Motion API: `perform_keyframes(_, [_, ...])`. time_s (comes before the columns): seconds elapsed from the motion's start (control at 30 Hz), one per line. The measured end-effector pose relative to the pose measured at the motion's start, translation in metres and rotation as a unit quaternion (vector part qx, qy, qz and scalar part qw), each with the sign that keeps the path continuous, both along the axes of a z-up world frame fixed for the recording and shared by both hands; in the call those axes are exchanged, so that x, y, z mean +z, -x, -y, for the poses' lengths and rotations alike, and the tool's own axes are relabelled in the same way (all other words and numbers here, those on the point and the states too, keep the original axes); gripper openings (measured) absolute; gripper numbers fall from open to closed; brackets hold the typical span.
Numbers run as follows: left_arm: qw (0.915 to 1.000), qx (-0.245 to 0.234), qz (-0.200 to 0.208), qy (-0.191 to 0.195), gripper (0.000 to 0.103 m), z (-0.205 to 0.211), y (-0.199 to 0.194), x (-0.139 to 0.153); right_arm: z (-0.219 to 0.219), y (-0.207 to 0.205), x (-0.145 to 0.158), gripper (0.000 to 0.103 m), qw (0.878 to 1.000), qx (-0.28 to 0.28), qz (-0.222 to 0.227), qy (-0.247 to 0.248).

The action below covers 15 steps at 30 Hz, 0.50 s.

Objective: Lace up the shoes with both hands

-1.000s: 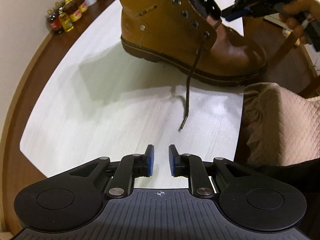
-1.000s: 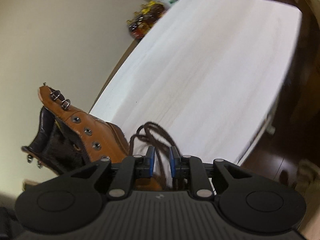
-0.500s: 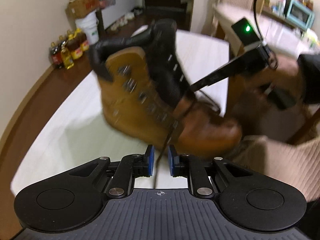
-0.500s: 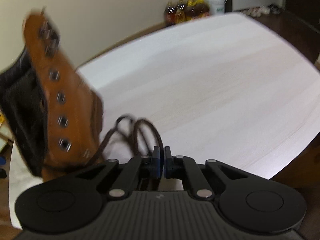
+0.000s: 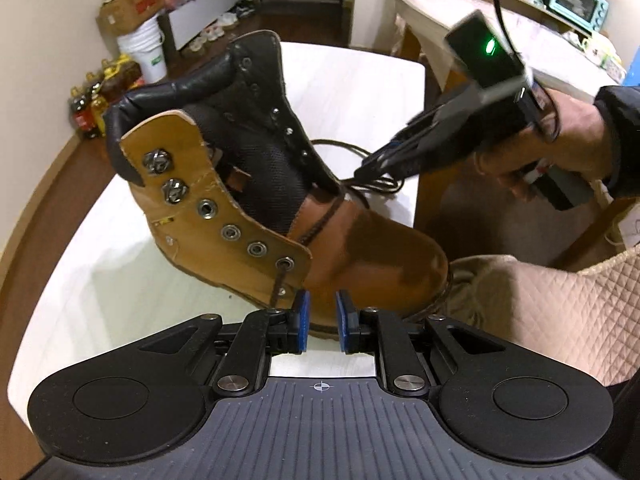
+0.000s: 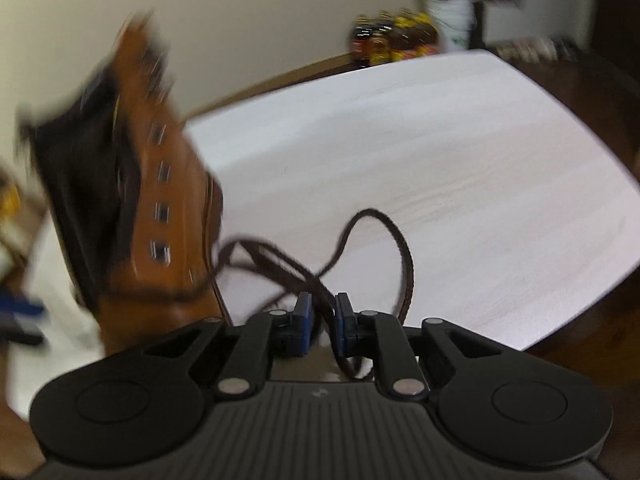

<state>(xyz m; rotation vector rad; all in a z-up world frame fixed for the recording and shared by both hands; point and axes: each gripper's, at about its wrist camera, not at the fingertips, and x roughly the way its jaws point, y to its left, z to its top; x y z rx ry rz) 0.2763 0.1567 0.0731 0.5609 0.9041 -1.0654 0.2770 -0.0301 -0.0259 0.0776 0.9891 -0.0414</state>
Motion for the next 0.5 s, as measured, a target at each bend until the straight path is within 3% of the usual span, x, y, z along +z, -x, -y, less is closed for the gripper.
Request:
perform_keyframes(0.1, [1.0,0.0,-0.001,-0.001,0.015,0.0,0.001,-0.001,-0.018,-0.012,-0.011,0.013,0.998,0.044,-0.022,0.05])
perform_keyframes(0.2, [1.0,-0.007,0.003,-0.003,0.015,0.001,0.004,0.0,-0.016,-0.014,-0.011,0.005,0.998,0.047,-0.025,0.043])
perform_keyframes(0.33, [0.9999,-0.015,0.005,0.0,0.015,0.003,0.006,0.001,0.014,-0.013,0.008,0.004,0.999,-0.041,0.01,-0.007])
perform_keyframes(0.43, [0.9999,-0.015,0.003,0.0,0.015,0.006,0.006,0.0,0.039,-0.008,0.026,0.005,0.994,-0.098,0.04,-0.007])
perform_keyframes(0.5, [0.9998,-0.018,0.001,0.0,0.015,0.007,0.007,-0.001,0.047,-0.012,0.023,0.009,0.992,-0.122,0.035,0.003])
